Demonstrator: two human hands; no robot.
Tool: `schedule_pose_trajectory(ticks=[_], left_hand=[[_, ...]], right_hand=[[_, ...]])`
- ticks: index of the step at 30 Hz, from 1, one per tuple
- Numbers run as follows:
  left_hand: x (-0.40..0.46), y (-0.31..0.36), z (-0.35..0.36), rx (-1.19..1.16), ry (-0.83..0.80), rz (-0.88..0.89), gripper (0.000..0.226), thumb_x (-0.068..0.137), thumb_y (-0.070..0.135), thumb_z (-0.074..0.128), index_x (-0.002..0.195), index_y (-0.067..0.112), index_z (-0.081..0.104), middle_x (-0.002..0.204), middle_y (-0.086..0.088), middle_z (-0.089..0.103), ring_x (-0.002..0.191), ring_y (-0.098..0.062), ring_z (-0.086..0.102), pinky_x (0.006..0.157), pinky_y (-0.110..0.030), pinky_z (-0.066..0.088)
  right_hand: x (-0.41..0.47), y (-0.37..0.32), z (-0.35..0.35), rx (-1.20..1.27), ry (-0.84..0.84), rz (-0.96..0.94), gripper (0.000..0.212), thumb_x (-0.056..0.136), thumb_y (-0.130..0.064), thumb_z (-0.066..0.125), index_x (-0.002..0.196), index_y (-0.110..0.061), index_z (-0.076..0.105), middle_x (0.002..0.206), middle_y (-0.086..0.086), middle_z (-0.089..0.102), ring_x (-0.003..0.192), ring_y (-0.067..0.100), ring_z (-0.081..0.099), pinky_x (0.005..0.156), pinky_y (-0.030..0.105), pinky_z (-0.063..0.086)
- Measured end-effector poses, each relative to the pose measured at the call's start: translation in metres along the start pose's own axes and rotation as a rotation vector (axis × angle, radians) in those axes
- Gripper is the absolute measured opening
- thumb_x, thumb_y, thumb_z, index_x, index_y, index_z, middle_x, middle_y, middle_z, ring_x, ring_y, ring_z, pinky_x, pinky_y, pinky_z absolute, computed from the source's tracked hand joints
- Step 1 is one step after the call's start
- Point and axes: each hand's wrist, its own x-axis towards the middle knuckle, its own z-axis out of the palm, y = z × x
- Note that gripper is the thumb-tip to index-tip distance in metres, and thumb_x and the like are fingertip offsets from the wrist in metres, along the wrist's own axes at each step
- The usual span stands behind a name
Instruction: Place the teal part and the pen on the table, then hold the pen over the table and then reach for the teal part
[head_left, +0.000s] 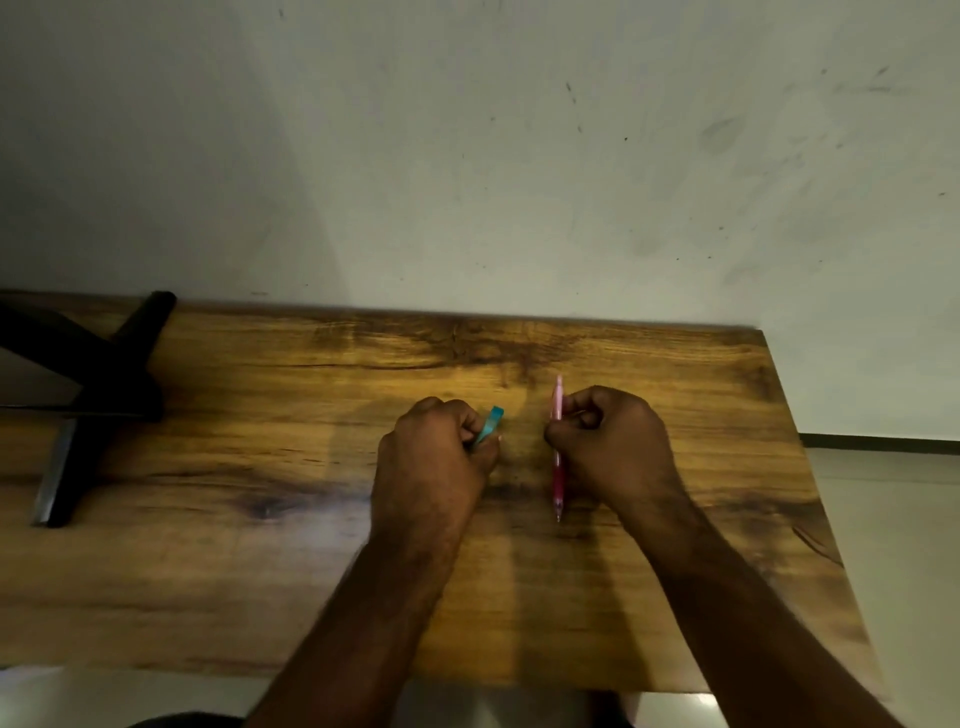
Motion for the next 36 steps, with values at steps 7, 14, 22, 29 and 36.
schedule_pose_trajectory(ticks=[7, 14, 22, 29, 36], left_hand=[[0.001, 0.006, 0.002, 0.012, -0.032, -0.034, 0.012, 0.083, 0.037, 0.080, 0.088, 0.030, 0.072, 0.091, 0.011, 0.066, 0.079, -0.004, 0.060, 0.058, -0.014, 0.033], [0.004, 0.007, 0.015, -0.006, -0.039, -0.077, 0.019, 0.081, 0.036, 0.083, 0.082, 0.035, 0.064, 0.085, 0.014, 0.063, 0.072, 0.002, 0.057, 0.057, -0.015, 0.036], [0.018, 0.003, 0.006, -0.174, -0.005, -0.155, 0.022, 0.078, 0.046, 0.084, 0.080, 0.032, 0.068, 0.073, 0.016, 0.067, 0.068, 0.003, 0.063, 0.052, -0.013, 0.042], [0.028, 0.018, 0.009, -0.574, 0.153, -0.130, 0.016, 0.094, 0.044, 0.067, 0.088, 0.030, 0.074, 0.079, 0.015, 0.073, 0.078, 0.006, 0.066, 0.060, -0.009, 0.047], [0.032, 0.036, 0.021, -0.942, 0.162, -0.235, 0.022, 0.101, 0.032, 0.061, 0.093, 0.020, 0.078, 0.079, 0.005, 0.077, 0.073, -0.003, 0.069, 0.065, -0.017, 0.053]], right_hand=[[-0.002, -0.002, -0.001, 0.171, -0.032, 0.017, 0.011, 0.081, -0.020, 0.079, 0.086, -0.028, 0.073, 0.074, 0.000, 0.075, 0.065, 0.020, 0.075, 0.067, 0.051, 0.064], [0.002, 0.006, 0.008, 0.235, -0.016, 0.008, 0.013, 0.084, -0.016, 0.078, 0.087, -0.027, 0.072, 0.076, -0.002, 0.075, 0.068, 0.020, 0.075, 0.066, 0.051, 0.064], [0.013, -0.003, 0.004, 0.479, -0.088, 0.044, 0.012, 0.090, -0.008, 0.069, 0.097, -0.017, 0.075, 0.086, 0.005, 0.078, 0.069, 0.015, 0.071, 0.061, 0.029, 0.061], [0.016, -0.014, 0.010, 1.048, -0.218, 0.102, 0.022, 0.099, -0.008, 0.051, 0.106, -0.012, 0.071, 0.082, 0.007, 0.071, 0.077, 0.022, 0.071, 0.073, 0.034, 0.060], [0.014, -0.014, 0.013, 1.565, -0.423, 0.087, 0.039, 0.097, -0.045, 0.044, 0.084, -0.013, 0.061, 0.068, 0.001, 0.041, 0.060, 0.015, 0.037, 0.061, 0.032, 0.036]])
